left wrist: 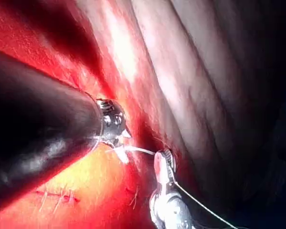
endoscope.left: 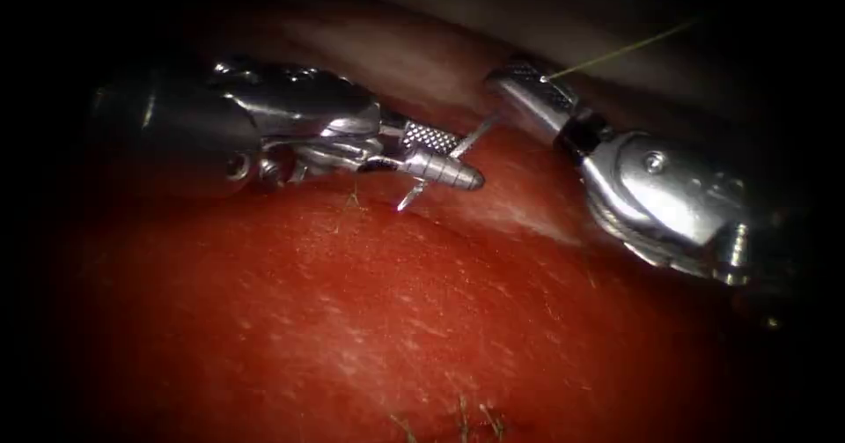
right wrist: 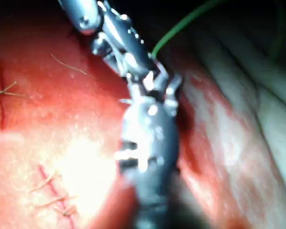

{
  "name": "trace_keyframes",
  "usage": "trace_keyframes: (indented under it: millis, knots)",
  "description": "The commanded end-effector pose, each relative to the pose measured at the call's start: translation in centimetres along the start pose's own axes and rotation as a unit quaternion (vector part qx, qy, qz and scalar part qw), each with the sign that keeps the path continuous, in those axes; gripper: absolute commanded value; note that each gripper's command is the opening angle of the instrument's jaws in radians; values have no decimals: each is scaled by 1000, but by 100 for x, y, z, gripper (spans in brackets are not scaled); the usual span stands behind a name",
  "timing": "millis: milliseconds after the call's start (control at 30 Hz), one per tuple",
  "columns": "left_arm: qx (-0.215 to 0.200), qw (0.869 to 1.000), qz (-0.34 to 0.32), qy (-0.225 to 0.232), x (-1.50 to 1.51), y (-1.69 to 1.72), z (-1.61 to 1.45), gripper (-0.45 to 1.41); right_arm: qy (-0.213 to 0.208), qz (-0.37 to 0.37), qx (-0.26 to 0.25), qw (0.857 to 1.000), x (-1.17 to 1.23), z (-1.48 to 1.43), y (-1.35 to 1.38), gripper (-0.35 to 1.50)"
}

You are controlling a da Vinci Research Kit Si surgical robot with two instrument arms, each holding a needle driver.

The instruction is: Wound Closure

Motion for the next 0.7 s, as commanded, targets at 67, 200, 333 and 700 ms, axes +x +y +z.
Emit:
trace_keyframes:
  millis: [67,200,333,700]
  knots:
    - [36,997,46,-43,-6,2,-7,79,-7,-24,14,1000,-8,11,6,-35]
    - [43,994,78,-59,-6,17,-16,79,-13,-43,20,999,-22,18,10,-35]
    - [71,989,110,-72,-2,38,-41,79,-15,-102,68,992,-35,34,26,-35]
    - [126,960,204,-142,-63,-33,-10,64,2,-303,162,939,-69,75,17,-35]
